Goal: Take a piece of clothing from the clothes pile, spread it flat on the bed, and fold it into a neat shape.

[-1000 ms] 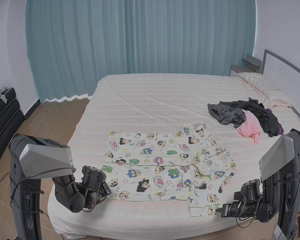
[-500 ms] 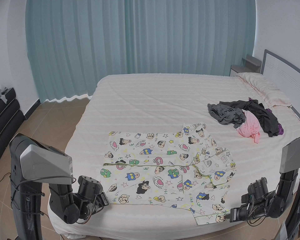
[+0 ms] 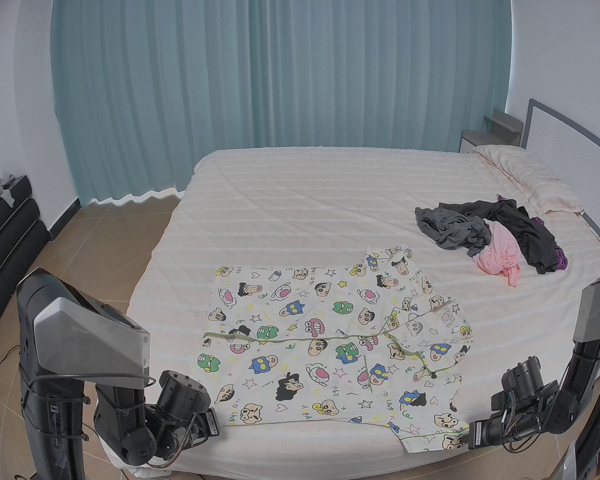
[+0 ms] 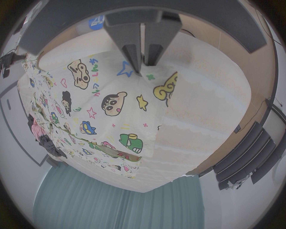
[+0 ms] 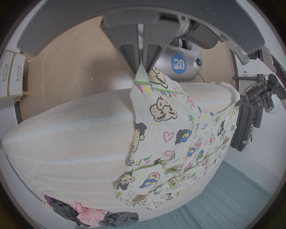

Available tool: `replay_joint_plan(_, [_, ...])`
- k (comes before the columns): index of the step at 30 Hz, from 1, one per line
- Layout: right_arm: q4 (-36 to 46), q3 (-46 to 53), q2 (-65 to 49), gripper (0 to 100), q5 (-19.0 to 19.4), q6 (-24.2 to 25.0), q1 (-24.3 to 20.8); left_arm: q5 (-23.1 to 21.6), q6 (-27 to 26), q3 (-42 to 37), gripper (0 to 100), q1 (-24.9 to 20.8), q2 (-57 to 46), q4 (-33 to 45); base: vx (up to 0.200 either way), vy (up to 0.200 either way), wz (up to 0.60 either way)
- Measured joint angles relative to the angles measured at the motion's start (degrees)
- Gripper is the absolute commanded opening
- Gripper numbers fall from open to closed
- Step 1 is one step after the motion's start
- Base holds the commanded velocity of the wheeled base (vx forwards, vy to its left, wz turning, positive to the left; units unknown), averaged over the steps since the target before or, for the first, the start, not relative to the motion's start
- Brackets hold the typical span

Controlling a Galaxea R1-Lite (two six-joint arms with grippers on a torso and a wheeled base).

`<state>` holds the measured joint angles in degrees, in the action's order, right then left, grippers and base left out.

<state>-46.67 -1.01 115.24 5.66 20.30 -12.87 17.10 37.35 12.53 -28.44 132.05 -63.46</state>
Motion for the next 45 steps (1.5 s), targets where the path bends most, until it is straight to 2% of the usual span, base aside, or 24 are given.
replay_joint_plan(7, [2.6, 0.0, -1.4, 0, 0.0, -0.1, -0.3, -0.1, -0.6, 0.5, 0, -0.1, 0.9, -0.9, 0.0, 0.0, 0.0])
replay_joint_plan(8, [2.8, 0.0, -1.5, 0, 0.0, -0.1, -0.4, -0.2, -0.7, 0.5, 100, -0.1, 1.4, -1.1, 0.0, 0.0, 0.0])
replay_joint_plan(15, [3.0, 0.0, -1.9, 0, 0.0, -0.2, -0.7, -0.2, -1.3, -1.2, 100, 0.0, 2.6, -2.4, 0.0, 0.0, 0.0])
replay_joint_plan(20, [3.0, 0.0, -1.9, 0, 0.0, -0.2, -0.8, -0.8, -5.1, -4.2, 100, 1.3, -0.5, -2.5, 0.0, 0.0, 0.0])
replay_joint_plan(23, [3.0, 0.0, -2.0, 0, 0.1, -0.2, -0.8, -2.2, -8.1, -6.0, 100, 4.1, -4.0, -2.4, 0.0, 0.0, 0.0])
replay_joint_plan(28, [3.1, 0.0, -1.8, 0, 0.1, -0.2, -1.0, -8.2, -11.7, -7.4, 100, 11.2, -8.0, -2.3, 0.0, 0.0, 0.0])
replay_joint_plan(34, [3.2, 0.0, -1.7, 0, 0.2, -0.2, -1.4, -21.6, -14.0, -7.8, 100, 16.7, -10.4, 2.4, 0.0, 0.0, 0.0])
replay_joint_plan(36, [3.2, 0.0, -1.6, 0, 0.3, -0.2, -1.5, -23.3, -14.2, -7.3, 100, 17.8, -10.8, 4.0, 0.0, 0.0, 0.0])
replay_joint_plan(39, [3.2, 0.0, -1.6, 0, 0.4, -0.2, -1.5, -24.9, -11.4, -6.4, 100, 18.6, -10.9, 4.4, 0.0, 0.0, 0.0])
replay_joint_plan(42, [3.2, 0.0, -1.5, 0, 0.5, -0.2, -1.6, -26.3, -8.0, -5.4, 100, 18.5, -10.1, 3.9, 0.0, 0.0, 0.0])
replay_joint_plan(45, [3.2, 0.0, -1.5, 0, 0.5, -0.2, -1.6, -26.5, -6.8, -4.5, 100, 17.6, -9.0, 3.2, 0.0, 0.0, 0.0])
